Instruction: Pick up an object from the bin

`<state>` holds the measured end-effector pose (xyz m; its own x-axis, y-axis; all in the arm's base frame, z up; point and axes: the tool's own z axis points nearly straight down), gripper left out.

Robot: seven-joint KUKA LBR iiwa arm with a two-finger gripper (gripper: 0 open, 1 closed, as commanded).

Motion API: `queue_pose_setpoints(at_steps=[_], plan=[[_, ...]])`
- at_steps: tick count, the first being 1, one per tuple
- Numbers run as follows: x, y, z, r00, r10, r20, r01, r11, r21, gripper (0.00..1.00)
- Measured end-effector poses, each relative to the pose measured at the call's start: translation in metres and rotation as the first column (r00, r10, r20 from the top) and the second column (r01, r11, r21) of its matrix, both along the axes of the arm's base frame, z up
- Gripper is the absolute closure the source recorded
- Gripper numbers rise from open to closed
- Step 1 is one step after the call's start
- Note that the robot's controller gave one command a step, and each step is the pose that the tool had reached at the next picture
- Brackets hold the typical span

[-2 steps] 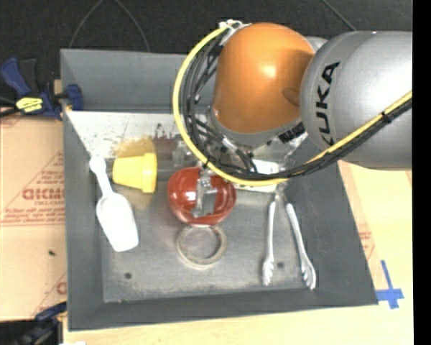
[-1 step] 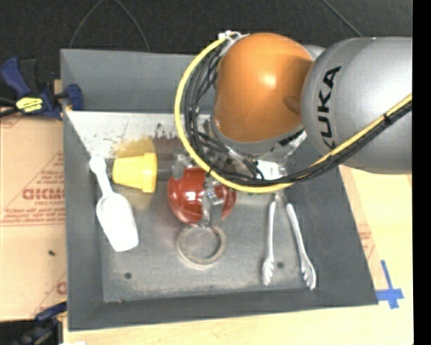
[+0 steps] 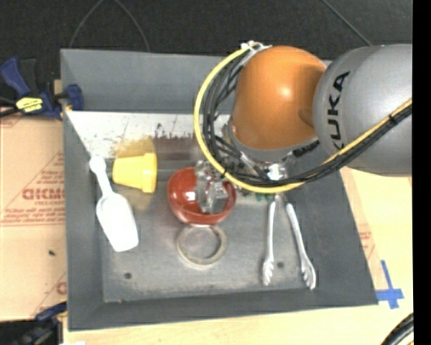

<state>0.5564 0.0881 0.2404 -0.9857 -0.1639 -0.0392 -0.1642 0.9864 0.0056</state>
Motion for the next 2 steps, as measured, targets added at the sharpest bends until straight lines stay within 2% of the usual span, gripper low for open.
queue_pose_setpoints(at_steps=[1, 2], plan=[[0.000, 0.000, 0.000, 1.000, 0.000, 0.001, 0.000, 1.000, 0.000, 1.00], [0.088, -0.051, 0.001, 0.996, 0.090, 0.012, -0.090, 0.996, -0.006, 1.00]])
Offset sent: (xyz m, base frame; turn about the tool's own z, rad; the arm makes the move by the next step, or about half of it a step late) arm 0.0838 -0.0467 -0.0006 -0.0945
